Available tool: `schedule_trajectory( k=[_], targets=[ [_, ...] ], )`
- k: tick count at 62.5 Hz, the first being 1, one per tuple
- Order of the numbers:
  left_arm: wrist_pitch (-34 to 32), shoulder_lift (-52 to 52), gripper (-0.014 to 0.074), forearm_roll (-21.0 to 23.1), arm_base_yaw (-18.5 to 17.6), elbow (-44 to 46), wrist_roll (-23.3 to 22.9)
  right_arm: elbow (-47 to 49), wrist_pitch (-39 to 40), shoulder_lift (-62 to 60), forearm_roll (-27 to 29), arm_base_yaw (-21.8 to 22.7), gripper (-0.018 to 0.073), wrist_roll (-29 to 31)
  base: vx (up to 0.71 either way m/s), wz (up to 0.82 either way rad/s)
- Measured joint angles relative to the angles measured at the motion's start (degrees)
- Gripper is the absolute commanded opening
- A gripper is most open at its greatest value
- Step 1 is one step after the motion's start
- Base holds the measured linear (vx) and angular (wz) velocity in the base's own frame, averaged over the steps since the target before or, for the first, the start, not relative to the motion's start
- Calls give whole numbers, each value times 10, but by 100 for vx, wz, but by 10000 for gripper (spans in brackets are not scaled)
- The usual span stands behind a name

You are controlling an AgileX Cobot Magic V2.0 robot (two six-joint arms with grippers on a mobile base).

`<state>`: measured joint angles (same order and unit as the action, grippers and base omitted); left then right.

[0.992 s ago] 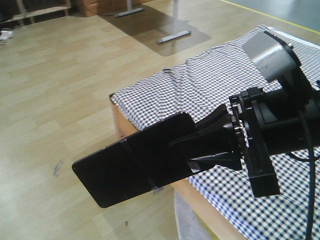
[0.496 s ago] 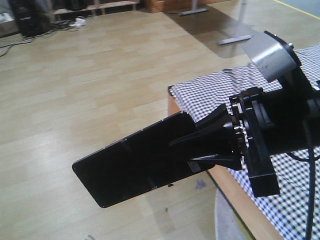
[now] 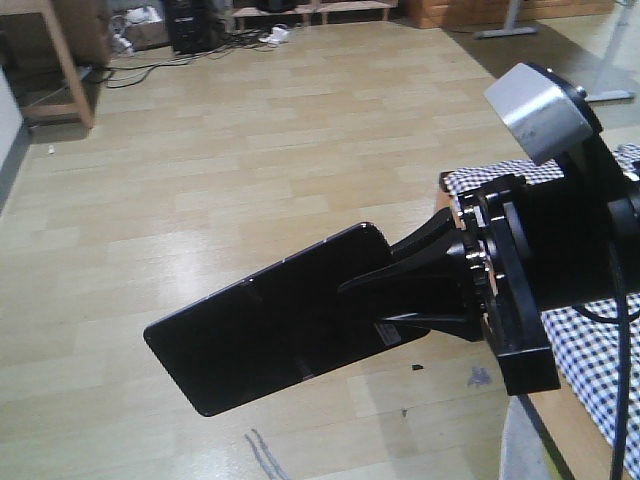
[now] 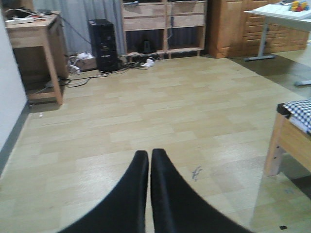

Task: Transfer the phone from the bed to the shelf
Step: 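Drive the base away from the bed holding the phone in the right gripper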

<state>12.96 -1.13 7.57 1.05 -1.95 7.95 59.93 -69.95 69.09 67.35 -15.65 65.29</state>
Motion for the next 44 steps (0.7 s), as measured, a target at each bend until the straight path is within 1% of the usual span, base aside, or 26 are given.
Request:
schedule_trajectory(
  k=[18, 44],
  targets=[
    [0, 0, 1, 0, 0, 0, 0, 0, -1, 0, 0, 0, -4, 0, -7, 25],
    [0, 0, 1, 0, 0, 0, 0, 0, -1, 0, 0, 0, -4, 0, 1, 2]
  ],
)
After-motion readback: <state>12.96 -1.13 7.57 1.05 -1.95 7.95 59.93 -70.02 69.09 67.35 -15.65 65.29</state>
